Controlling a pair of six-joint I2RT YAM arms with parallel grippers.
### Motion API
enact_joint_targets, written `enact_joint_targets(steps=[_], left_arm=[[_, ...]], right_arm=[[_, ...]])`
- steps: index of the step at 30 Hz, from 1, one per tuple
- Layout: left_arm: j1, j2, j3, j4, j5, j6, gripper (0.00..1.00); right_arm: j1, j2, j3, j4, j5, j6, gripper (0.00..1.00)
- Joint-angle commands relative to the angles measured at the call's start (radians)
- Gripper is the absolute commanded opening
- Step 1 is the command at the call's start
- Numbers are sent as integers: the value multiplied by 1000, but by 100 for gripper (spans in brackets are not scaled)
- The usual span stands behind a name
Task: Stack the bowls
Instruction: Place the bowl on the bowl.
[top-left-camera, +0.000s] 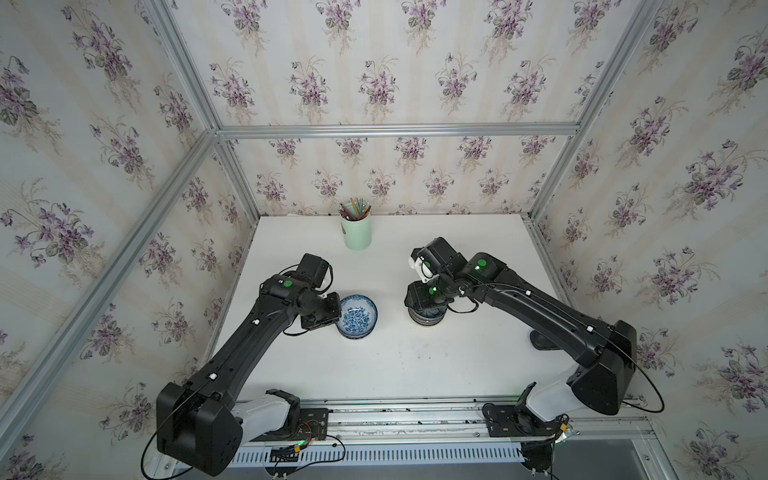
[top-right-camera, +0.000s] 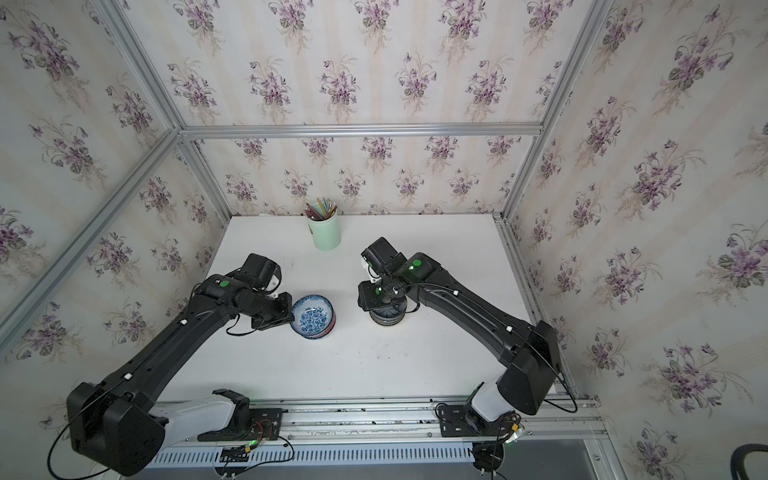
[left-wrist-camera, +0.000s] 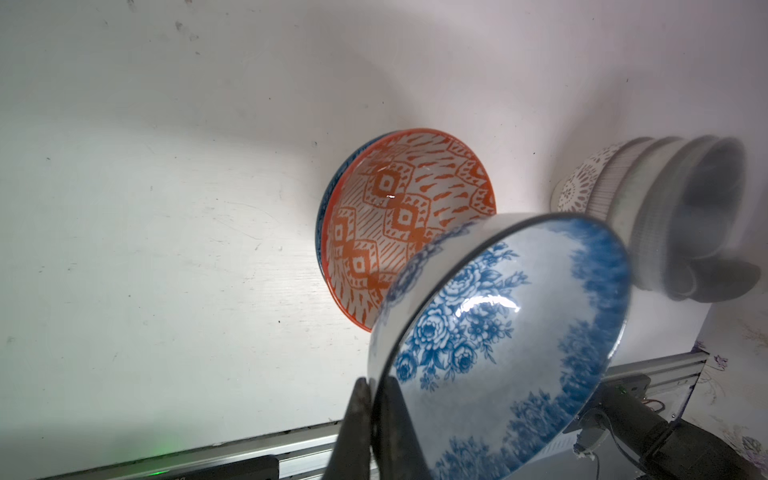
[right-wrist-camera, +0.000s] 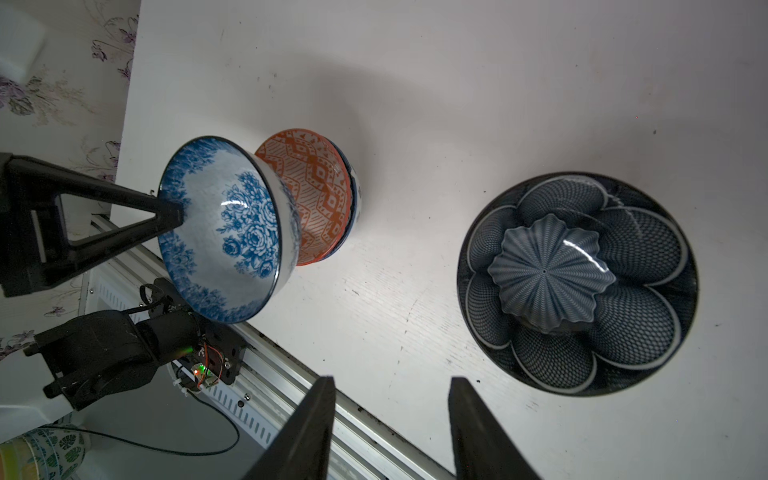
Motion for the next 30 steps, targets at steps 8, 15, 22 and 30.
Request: enact_joint_targets(steps=[8,15,22,30], left_arm=[[74,11,-56,68,49,48,0],[116,-1,-73,71,74,68,0],[135,-7,-73,66,76,73,0],[159,-20,-70,54,70,77,0]], right_arm=[[-7,-41,-107,48,-22,-7,49],[-7,-47,-138,63,-27,-6,49],[-7,-47,-145,68,-30,-4,49],[-7,-52,-159,71,-29,-5,49]])
